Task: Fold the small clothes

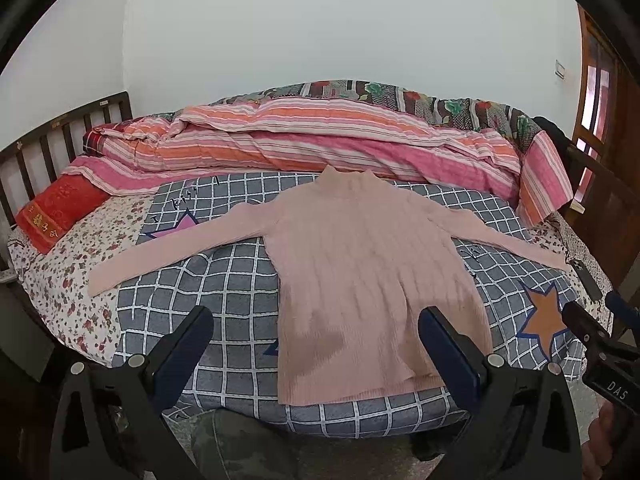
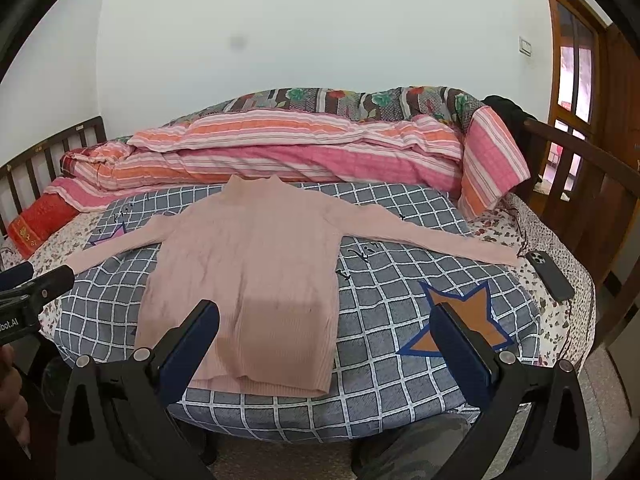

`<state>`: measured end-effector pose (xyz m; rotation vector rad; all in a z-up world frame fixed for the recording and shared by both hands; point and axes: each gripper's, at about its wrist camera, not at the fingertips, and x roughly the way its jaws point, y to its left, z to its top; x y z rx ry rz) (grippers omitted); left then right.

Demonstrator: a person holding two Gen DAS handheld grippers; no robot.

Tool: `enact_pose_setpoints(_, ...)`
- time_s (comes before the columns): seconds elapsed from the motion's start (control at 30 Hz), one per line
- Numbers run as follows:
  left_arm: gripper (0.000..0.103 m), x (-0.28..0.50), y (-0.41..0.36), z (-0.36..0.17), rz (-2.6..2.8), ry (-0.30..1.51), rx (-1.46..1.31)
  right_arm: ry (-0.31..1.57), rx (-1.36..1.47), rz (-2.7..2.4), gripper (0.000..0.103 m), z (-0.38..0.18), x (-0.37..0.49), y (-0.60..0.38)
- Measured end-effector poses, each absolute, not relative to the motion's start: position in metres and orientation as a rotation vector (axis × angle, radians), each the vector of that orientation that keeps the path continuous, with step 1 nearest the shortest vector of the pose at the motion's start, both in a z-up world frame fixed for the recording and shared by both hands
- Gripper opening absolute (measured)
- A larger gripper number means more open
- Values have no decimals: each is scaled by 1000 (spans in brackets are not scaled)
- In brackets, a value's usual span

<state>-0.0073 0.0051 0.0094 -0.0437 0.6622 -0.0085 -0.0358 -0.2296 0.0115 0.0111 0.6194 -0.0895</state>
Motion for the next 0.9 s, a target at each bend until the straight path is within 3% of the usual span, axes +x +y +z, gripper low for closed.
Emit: enact_pose_setpoints(0.9, 103, -7, 6, 11, -8, 669, -43, 630, 49, -89, 103, 8, -37, -235)
